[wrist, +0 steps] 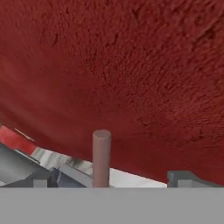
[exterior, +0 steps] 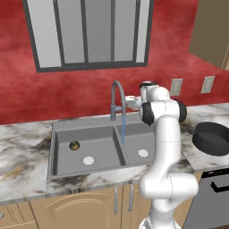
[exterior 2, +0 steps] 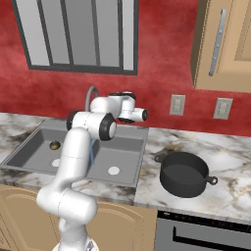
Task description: Dump the squash from the pot into the sink. Then turn on the water and wash the squash. Then turn off the water and put the squash back in the pot.
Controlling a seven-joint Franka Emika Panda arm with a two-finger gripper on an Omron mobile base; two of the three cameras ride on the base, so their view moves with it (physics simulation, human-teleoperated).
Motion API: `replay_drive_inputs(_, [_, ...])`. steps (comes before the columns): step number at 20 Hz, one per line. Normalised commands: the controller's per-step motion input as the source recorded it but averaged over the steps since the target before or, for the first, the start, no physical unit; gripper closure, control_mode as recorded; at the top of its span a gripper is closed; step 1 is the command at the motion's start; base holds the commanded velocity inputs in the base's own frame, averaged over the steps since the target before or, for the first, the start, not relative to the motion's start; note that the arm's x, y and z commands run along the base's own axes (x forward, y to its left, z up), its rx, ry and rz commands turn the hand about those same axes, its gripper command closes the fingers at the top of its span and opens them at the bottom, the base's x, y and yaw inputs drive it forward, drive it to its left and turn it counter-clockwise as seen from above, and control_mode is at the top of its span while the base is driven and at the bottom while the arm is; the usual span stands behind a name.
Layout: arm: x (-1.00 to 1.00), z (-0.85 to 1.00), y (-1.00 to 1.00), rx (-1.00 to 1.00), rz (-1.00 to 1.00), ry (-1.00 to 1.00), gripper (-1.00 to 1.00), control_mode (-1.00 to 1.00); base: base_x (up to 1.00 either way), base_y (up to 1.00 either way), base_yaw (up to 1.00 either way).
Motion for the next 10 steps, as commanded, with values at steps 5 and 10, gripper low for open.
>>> replay_drive_inputs(5, [0.00,0.56,0.77,0.00,0.11,-0.16,-1.00,-1.00,0.00,0.00,0.00])
replay_drive_inputs(10, [0.18,0.62,0.66,0.00,0.09,-0.17,-1.00,-1.00,0.00,0.00,0.00])
